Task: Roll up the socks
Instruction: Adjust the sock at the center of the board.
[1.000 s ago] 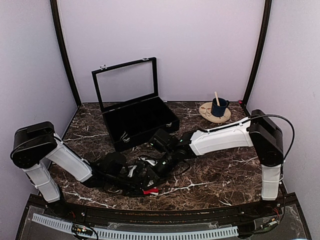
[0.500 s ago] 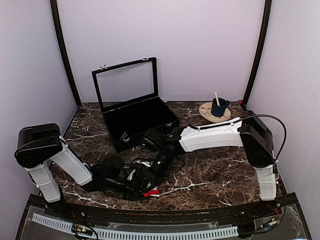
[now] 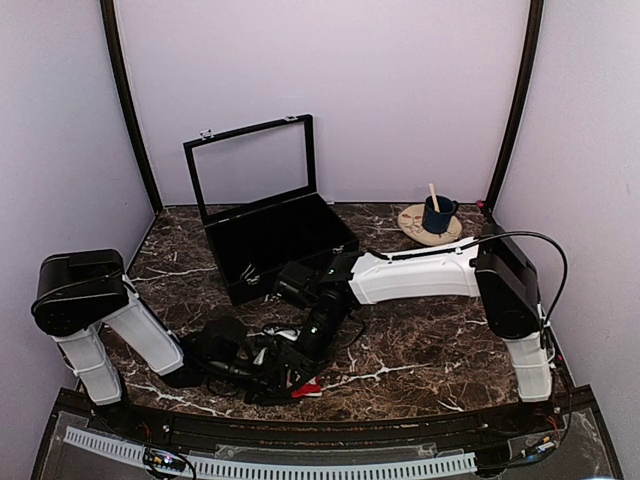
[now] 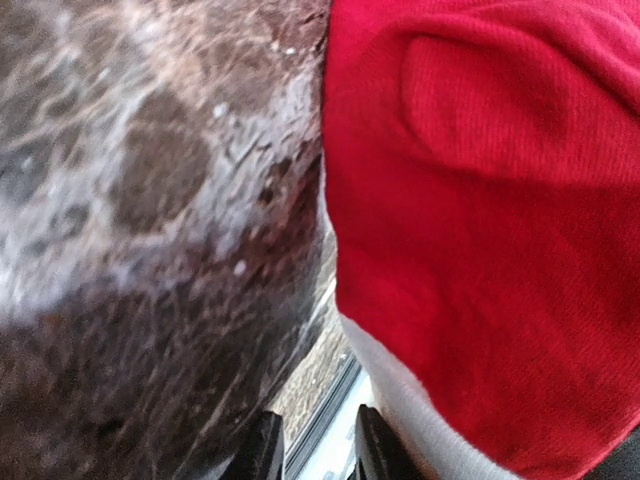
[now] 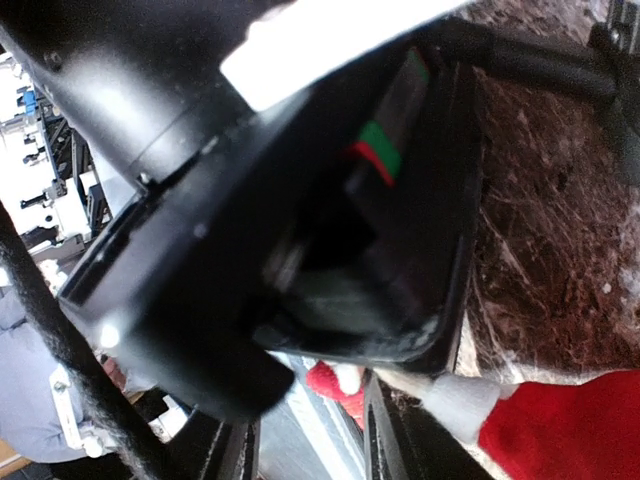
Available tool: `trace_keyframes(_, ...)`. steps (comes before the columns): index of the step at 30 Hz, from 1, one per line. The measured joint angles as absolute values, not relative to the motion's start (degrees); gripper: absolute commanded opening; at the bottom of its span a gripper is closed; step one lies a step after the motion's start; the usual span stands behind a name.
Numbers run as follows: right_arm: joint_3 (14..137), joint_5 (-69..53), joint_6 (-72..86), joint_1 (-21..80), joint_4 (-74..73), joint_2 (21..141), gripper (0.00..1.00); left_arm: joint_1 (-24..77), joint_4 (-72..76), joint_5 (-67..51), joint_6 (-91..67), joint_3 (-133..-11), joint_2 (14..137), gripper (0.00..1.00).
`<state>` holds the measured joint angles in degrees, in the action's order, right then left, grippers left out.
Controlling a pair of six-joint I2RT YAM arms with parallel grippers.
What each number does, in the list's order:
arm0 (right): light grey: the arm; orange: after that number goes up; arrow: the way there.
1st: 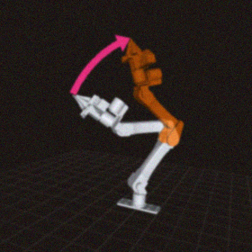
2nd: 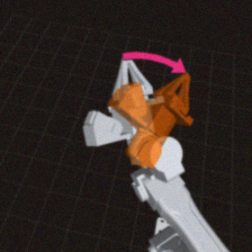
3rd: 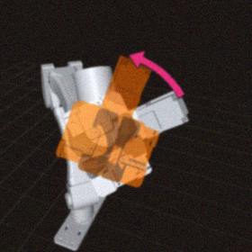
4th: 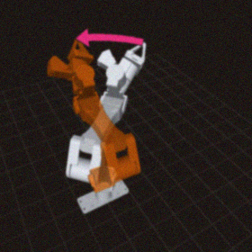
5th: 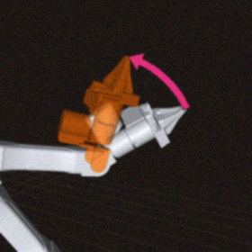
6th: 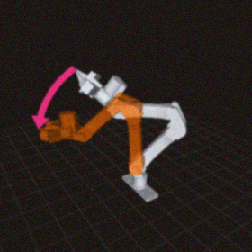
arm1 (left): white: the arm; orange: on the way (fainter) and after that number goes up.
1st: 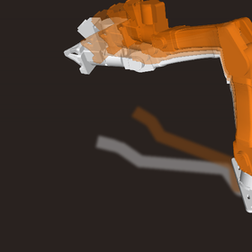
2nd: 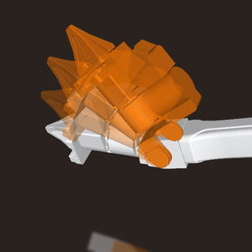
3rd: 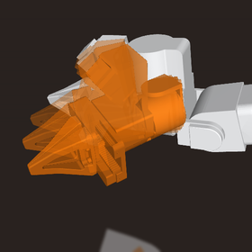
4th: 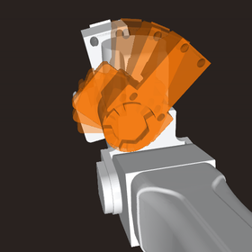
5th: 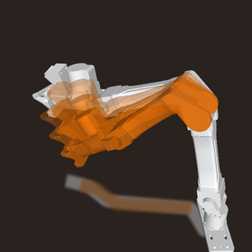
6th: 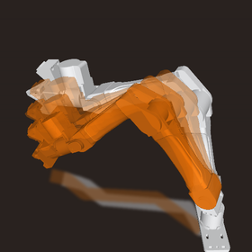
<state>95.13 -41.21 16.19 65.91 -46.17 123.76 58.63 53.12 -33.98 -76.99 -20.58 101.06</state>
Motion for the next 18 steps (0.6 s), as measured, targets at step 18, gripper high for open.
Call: trace_keyframes(18,94.8,-35.4,16.2,67.8,-41.2,122.0,0.41,59.0,21.7,-20.9,-75.3,-21.4,81.4,0.35)
